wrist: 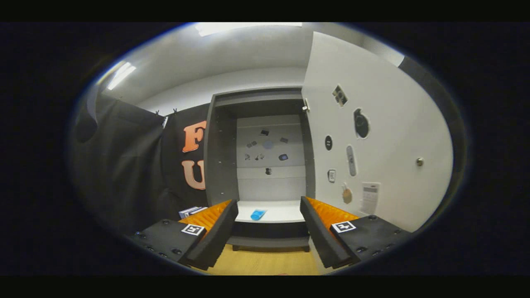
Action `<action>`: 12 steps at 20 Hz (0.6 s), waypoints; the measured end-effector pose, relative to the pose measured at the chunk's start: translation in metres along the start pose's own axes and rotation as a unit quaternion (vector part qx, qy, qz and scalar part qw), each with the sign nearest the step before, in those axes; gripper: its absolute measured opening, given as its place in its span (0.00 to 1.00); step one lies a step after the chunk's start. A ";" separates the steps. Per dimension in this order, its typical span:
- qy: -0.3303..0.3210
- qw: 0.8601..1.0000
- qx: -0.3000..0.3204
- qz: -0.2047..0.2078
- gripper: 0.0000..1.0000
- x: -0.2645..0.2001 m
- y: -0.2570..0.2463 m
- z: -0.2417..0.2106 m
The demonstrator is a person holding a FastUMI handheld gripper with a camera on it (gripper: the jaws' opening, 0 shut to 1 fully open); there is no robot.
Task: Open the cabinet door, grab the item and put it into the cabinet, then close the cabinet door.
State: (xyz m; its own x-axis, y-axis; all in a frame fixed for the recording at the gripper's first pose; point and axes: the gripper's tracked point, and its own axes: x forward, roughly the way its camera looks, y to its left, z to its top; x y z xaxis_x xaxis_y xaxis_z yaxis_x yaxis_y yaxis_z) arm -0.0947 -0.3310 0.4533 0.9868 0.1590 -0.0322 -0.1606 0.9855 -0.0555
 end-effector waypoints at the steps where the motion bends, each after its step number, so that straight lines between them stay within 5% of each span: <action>1: -0.001 1.000 -0.001 -0.006 0.96 -0.014 -0.012 0.004; 8: -0.025 1.000 -0.008 0.006 0.94 -0.109 -0.054 0.021; 12: -0.026 0.999 -0.024 -0.033 0.96 -0.137 -0.096 0.023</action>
State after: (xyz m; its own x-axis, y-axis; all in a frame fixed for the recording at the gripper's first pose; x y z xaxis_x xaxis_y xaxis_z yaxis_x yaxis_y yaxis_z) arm -0.2137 -0.4464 0.4862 0.9948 0.0984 0.0244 -0.0954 0.9901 -0.1027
